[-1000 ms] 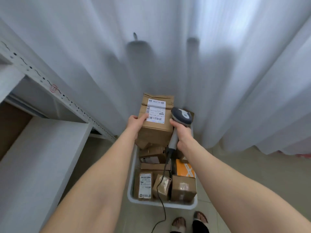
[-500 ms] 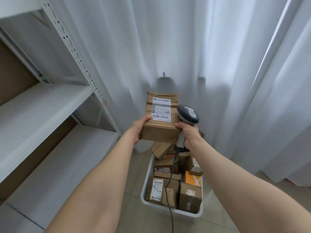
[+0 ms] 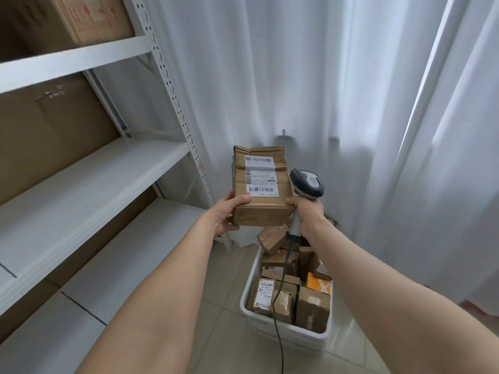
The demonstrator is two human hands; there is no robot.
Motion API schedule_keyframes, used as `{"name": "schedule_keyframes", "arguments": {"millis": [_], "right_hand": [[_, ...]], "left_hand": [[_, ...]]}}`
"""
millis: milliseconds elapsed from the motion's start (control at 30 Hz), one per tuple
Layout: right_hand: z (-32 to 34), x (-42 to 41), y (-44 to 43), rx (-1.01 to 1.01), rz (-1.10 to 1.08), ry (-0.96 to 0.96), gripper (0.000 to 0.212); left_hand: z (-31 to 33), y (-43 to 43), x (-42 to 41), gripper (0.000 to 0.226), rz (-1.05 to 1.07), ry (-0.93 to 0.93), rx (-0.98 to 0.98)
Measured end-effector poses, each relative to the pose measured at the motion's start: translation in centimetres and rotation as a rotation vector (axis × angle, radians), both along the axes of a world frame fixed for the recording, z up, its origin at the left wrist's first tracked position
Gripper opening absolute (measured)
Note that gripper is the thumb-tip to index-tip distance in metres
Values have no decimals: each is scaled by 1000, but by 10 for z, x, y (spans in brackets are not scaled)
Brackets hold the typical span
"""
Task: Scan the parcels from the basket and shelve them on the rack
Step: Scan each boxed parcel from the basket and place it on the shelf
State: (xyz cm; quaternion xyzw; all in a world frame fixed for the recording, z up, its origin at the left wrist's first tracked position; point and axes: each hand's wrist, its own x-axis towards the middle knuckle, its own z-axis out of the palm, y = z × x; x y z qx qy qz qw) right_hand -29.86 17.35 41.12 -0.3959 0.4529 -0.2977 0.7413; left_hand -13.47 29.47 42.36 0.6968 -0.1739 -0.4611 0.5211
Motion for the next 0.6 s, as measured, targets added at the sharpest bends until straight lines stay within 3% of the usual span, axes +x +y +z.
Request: {"name": "schedule_keyframes", "arguments": {"millis": [200, 333, 467, 600], "right_hand": [[18, 5, 20, -65, 10, 40, 19], [24, 17, 48, -113, 40, 70, 14], [30, 24, 73, -95, 243, -28, 15], [34, 30, 96, -165, 443, -1, 15]], "left_hand": [[14, 26, 5, 50, 7, 14, -24], [8, 43, 15, 66, 151, -72, -64], [3, 66, 29, 71, 285, -88, -115], [5, 85, 41, 71, 355, -82, -161]]}}
